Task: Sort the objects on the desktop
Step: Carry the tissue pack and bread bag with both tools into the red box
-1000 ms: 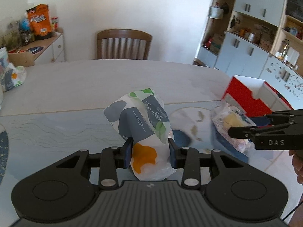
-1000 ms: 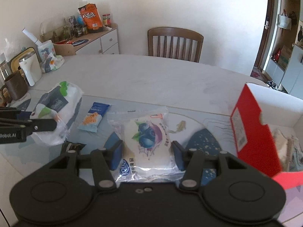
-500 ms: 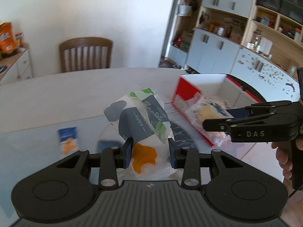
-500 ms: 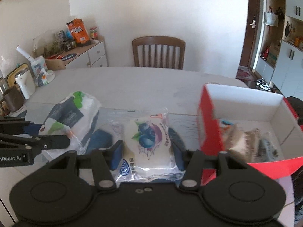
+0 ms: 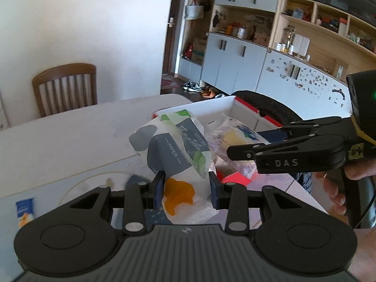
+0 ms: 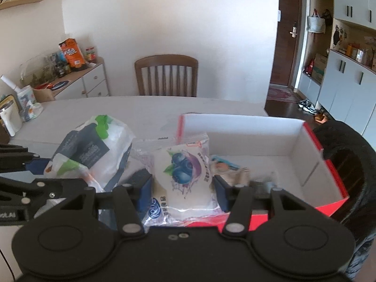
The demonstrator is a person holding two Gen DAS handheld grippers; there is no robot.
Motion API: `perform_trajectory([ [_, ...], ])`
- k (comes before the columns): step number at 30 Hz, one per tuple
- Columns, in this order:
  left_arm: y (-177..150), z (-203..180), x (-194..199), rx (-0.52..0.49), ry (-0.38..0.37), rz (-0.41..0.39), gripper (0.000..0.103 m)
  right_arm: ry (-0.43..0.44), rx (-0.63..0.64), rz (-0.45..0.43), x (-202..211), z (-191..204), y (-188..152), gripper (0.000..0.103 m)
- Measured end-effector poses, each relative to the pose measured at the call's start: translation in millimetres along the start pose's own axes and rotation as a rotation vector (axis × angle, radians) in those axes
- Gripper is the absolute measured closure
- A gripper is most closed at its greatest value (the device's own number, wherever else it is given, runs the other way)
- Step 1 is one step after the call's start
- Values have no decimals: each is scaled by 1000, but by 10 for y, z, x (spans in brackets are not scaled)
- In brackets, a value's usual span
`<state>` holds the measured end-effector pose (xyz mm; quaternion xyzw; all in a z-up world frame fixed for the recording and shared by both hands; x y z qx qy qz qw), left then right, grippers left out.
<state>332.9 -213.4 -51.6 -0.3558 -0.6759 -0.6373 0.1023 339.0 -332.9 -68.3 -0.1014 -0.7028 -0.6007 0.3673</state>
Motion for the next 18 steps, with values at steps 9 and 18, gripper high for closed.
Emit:
perform_trajectory([
  [9, 241, -446, -404, -47, -30, 30, 66, -43, -35, 5, -34, -598, -21, 49],
  [18, 521, -708, -912, -82, -48, 78, 66, -91, -68, 46, -203, -1148, -123, 49],
])
Point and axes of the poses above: each gripper's, at about its wrist camera, not at the fingertips, and x roughly against the way its jaws point, z to its left, y to its top, the point moved 9 cm from there along -x, roughly the way its jaws point, and after that the axes turned 3 degrees about x, right-handed, at the moved point
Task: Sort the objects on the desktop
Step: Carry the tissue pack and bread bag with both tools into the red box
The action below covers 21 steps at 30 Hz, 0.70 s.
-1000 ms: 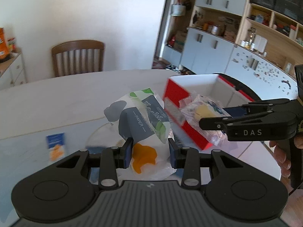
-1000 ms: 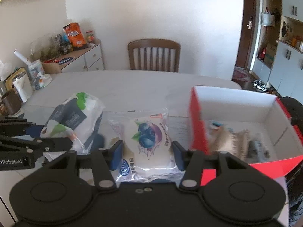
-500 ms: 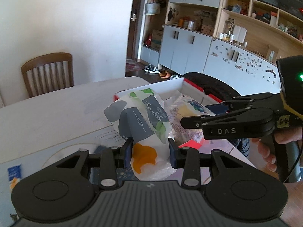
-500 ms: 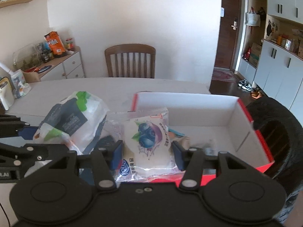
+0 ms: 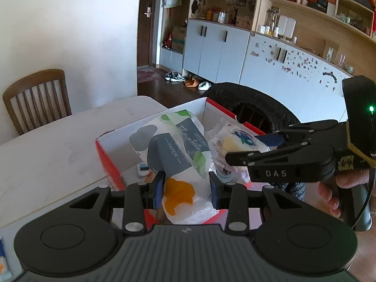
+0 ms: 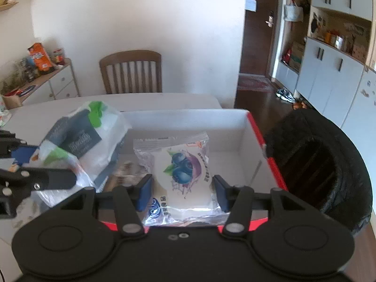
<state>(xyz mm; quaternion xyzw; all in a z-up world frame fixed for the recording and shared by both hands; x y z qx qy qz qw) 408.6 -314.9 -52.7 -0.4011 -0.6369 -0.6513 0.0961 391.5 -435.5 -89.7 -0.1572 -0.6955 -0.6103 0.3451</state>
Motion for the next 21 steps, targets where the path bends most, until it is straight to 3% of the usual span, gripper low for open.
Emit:
perform_trajectory([
  [17, 269, 170, -893, 52, 25, 169, 66, -22, 48, 91, -519, -274, -30, 49],
  [21, 272, 245, -1032, 25, 78, 210, 66, -30, 76, 126, -661, -294, -23, 49],
])
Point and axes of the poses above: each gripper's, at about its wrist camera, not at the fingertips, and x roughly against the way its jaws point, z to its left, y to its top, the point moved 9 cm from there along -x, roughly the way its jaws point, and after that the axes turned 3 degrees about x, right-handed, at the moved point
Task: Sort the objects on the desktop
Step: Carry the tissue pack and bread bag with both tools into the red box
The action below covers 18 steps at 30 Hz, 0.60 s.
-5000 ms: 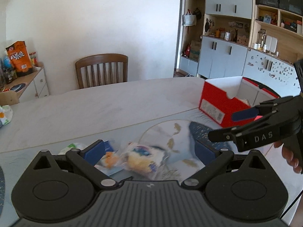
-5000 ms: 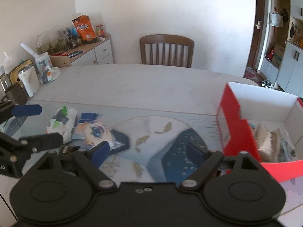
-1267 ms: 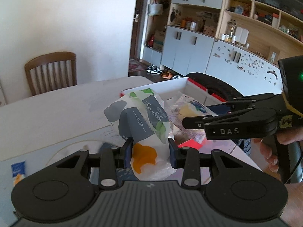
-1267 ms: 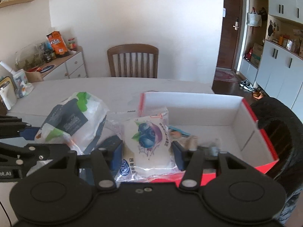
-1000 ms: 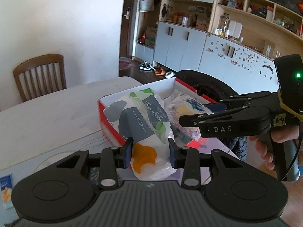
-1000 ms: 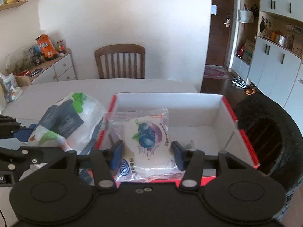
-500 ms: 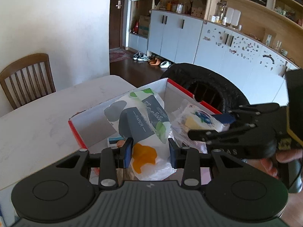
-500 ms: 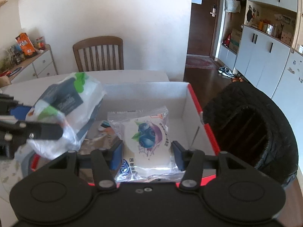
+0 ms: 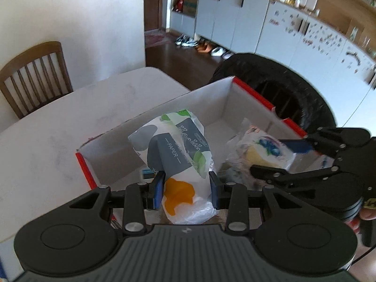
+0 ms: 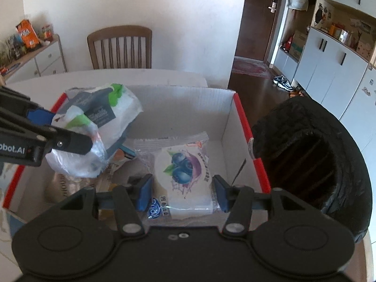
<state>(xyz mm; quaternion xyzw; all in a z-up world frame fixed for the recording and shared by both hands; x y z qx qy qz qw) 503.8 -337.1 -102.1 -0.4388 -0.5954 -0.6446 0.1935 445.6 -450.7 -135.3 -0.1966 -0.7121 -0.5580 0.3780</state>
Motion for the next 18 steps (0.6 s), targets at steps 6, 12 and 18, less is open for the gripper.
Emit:
perform_trajectory([
  [6, -4, 3, -143, -10, 0, 69, 65, -1, 39, 59, -222, 6, 26, 49],
  [12, -39, -61, -217, -20, -25, 97, 65, 15, 80, 63, -297, 92, 71, 49],
  [18, -38, -28, -243, 3, -33, 96, 61, 24, 85, 65, -339, 110, 108, 46],
])
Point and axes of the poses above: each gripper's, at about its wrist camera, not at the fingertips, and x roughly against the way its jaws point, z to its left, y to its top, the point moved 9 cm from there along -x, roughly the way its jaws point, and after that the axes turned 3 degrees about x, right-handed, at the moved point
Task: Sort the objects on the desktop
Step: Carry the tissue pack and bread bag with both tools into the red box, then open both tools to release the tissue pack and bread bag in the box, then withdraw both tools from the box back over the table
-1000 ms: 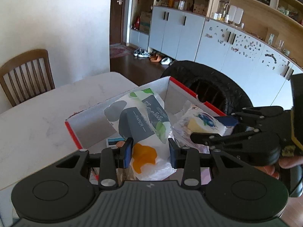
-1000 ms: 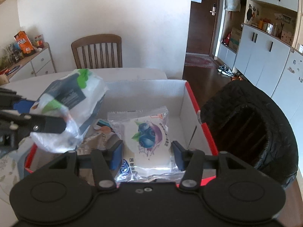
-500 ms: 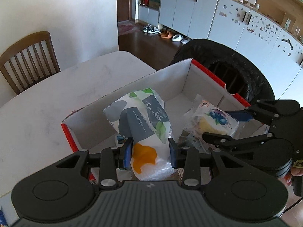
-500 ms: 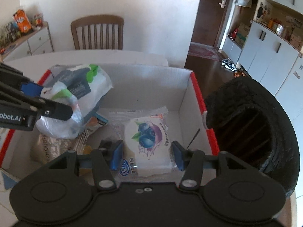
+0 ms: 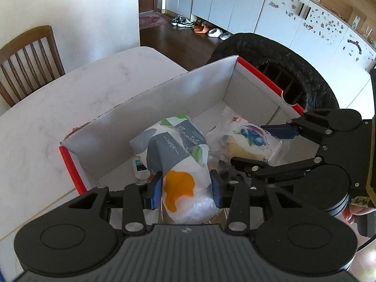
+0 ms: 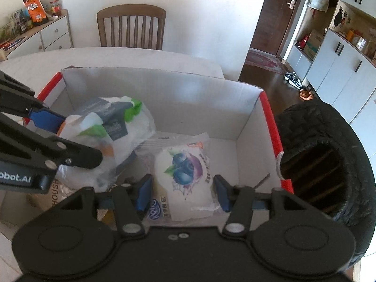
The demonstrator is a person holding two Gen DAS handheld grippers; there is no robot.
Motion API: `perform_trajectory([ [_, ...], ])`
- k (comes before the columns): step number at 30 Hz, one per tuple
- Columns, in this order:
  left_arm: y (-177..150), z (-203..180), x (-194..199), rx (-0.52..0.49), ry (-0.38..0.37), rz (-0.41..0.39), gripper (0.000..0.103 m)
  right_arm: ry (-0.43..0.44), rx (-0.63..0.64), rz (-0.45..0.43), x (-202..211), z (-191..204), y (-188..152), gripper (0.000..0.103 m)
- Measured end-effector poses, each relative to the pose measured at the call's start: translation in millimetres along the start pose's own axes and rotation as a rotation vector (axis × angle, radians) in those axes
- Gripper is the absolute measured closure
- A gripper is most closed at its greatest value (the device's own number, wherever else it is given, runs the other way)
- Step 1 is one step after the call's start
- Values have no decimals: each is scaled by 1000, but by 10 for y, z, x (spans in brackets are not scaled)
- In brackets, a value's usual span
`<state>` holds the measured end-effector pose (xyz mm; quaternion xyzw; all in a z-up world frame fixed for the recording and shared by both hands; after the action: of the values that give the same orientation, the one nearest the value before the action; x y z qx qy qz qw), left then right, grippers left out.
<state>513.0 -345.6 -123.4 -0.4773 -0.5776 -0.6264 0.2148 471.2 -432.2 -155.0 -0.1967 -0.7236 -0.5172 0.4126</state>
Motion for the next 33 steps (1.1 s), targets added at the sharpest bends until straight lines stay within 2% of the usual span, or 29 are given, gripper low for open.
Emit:
perform_trajectory([
  [2, 2, 14, -3, 8, 2, -4, 54, -8, 3, -6, 7, -13, 19, 40],
  [4, -4, 23, 0, 9, 8, -11, 36, -10, 7, -20, 32, -28, 31, 36],
  [5, -12, 28, 4, 7, 8, -16, 34, -12, 9, -25, 41, -33, 37, 35],
  [15, -84, 94, 128, 40, -12, -63, 33, -16, 5, -57, 192, -94, 21, 28],
  [27, -118, 117, 544, 61, -23, -166, 33, 3, 6, -109, 535, 6, 17, 26],
  [33, -237, 99, 760, 41, -26, -201, 26, 31, -6, -151, 738, 103, 10, 23],
])
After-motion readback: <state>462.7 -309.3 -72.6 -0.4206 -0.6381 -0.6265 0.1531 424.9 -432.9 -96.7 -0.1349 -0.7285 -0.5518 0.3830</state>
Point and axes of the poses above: each gripper's, at about its wrist camera, not at the fingertips, and x roughly against the way its jaws point, z to its left, y to its top, the point moved 9 cm from there along -x, roughly the way its jaws point, and after that the axes turned 3 degrees about x, right-handed, at the moved point
